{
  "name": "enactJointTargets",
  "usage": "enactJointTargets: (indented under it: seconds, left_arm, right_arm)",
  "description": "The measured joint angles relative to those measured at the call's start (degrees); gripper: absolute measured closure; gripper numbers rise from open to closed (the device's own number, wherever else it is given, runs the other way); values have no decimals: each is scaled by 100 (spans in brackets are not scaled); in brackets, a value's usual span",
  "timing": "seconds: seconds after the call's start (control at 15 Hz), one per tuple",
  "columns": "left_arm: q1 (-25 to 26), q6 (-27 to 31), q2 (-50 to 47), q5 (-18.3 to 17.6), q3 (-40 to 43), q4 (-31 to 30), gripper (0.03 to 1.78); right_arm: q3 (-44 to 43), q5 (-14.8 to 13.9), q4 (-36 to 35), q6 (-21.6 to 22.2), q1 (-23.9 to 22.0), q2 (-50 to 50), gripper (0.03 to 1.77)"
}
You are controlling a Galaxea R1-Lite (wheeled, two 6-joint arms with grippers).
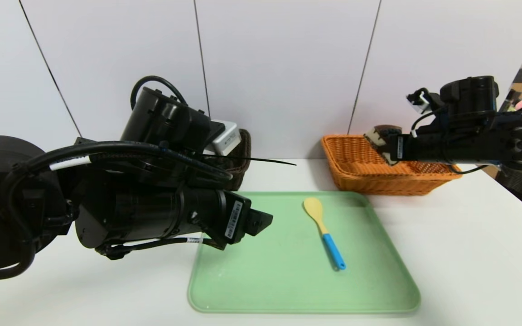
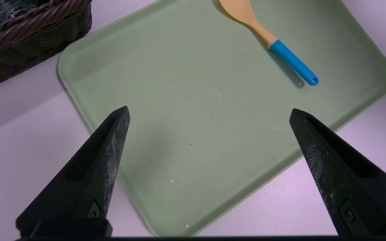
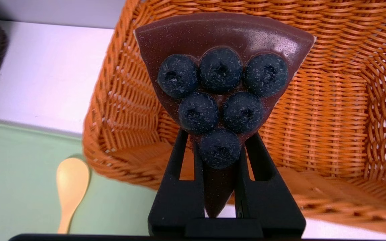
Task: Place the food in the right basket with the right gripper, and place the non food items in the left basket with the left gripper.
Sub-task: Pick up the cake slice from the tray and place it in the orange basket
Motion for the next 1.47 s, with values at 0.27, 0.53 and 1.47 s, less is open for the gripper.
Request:
enactJointTargets:
  seconds: [0.27,0.53,1.47]
  left_arm:
    - [2,-7,49,10,0,0,12]
    - [6,-38,99,10,27,0,12]
    - [-28,-44,63,16,-9,0,12]
  right_arm:
    - [-278,-138,-210,-10,-59,430,152]
    - [-317,-210,-572,-7,-72,634,152]
    - [-375,-134,-34,-10,-91,347,37]
